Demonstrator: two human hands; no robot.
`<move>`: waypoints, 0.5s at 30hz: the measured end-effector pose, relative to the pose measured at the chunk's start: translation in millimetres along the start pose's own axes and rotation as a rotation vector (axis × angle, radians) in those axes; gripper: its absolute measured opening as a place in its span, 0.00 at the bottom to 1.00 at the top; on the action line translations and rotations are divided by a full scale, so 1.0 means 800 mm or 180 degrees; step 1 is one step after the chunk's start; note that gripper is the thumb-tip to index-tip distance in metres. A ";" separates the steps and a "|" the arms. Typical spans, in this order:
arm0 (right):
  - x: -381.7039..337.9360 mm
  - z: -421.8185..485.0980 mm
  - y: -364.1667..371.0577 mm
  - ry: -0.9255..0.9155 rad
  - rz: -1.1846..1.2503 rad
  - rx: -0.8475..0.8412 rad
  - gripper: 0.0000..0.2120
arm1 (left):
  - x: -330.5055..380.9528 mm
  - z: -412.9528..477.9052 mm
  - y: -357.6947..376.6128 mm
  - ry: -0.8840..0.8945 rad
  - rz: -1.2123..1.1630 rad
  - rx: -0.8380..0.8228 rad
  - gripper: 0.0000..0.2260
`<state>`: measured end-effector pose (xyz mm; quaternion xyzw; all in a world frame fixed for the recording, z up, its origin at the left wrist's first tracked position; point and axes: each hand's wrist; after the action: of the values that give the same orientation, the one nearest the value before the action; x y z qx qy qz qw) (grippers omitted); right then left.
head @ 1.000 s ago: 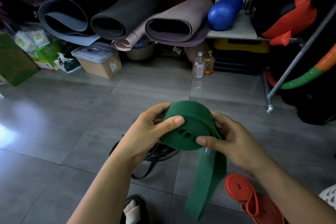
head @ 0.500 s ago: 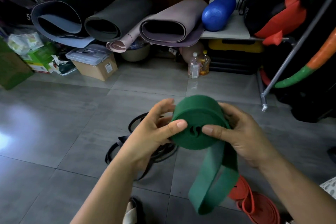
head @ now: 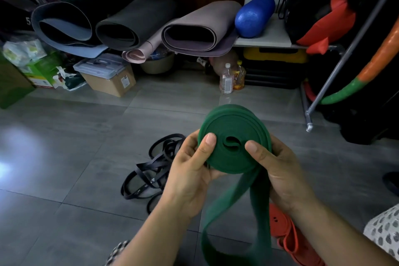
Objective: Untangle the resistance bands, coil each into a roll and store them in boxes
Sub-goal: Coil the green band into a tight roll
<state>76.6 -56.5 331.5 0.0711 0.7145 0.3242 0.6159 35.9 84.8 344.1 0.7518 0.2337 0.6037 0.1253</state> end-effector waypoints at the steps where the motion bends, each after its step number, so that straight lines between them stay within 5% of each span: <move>1: -0.002 0.001 -0.003 0.0021 -0.0102 0.0032 0.29 | 0.000 0.001 0.000 -0.0077 0.0085 -0.0025 0.21; 7: -0.020 0.001 -0.019 0.0424 -0.1080 -0.0047 0.21 | 0.025 0.009 -0.022 -0.0076 0.1976 -0.0394 0.26; 15: -0.023 -0.001 -0.020 -0.0021 -0.0606 0.0138 0.30 | -0.003 0.002 -0.001 0.0036 0.1005 0.0062 0.21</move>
<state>85.0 -78.5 338.0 0.0172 0.7228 0.2485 0.6446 37.0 84.6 341.3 0.7770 0.1192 0.6178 0.0202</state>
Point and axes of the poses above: each hand's wrist, its own z-axis towards the middle knuckle, its own y-axis out of the palm, x = y × z, and after that the axes turned 8 degrees about z, right-handed
